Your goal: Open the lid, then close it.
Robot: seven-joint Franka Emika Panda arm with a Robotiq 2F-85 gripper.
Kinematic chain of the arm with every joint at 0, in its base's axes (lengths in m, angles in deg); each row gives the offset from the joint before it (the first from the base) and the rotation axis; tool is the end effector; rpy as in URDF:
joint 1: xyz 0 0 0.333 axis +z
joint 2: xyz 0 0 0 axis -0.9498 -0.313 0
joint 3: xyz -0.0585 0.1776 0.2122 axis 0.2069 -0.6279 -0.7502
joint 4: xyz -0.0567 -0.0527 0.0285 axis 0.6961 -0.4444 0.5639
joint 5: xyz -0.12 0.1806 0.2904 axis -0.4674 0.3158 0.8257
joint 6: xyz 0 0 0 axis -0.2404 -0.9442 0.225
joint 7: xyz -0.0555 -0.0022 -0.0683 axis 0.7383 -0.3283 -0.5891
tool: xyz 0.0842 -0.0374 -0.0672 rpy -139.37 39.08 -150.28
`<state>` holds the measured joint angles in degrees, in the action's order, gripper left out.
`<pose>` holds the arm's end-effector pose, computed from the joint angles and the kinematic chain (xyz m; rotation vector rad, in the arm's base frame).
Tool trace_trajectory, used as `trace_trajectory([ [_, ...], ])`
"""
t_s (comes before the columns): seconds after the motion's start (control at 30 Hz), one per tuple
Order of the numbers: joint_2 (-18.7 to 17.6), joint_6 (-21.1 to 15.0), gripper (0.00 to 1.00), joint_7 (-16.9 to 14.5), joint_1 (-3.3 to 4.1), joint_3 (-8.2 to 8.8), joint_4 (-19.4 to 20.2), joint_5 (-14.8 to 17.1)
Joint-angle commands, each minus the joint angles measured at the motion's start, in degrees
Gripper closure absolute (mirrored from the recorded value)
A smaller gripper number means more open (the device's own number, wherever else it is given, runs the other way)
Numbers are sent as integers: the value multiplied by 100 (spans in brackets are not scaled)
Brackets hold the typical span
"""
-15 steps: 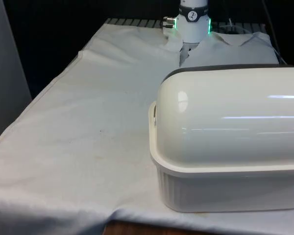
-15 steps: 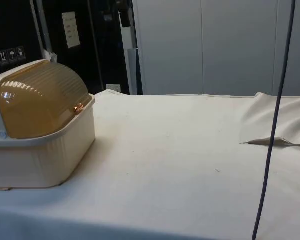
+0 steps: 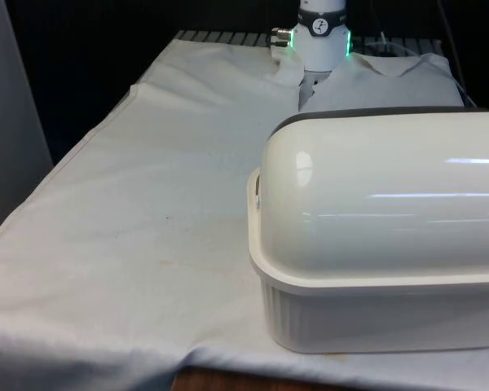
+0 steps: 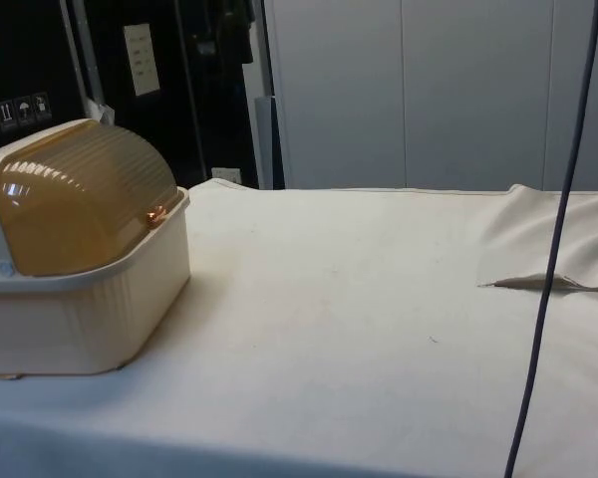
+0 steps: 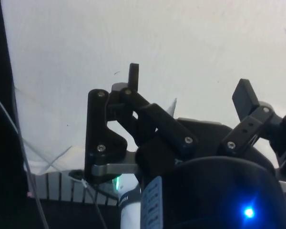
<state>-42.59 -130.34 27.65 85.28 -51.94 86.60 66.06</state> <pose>0.5271 0.0621 0.4434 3.1073 0.0655 -0.0505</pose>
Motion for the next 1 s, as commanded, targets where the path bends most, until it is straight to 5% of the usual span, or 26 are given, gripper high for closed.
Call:
trace_trajectory([
  [0.0,23,-178,0,63,23,-34,86,-69],
  [0.97,-447,-1398,0,-275,34,-223,561,-183],
])
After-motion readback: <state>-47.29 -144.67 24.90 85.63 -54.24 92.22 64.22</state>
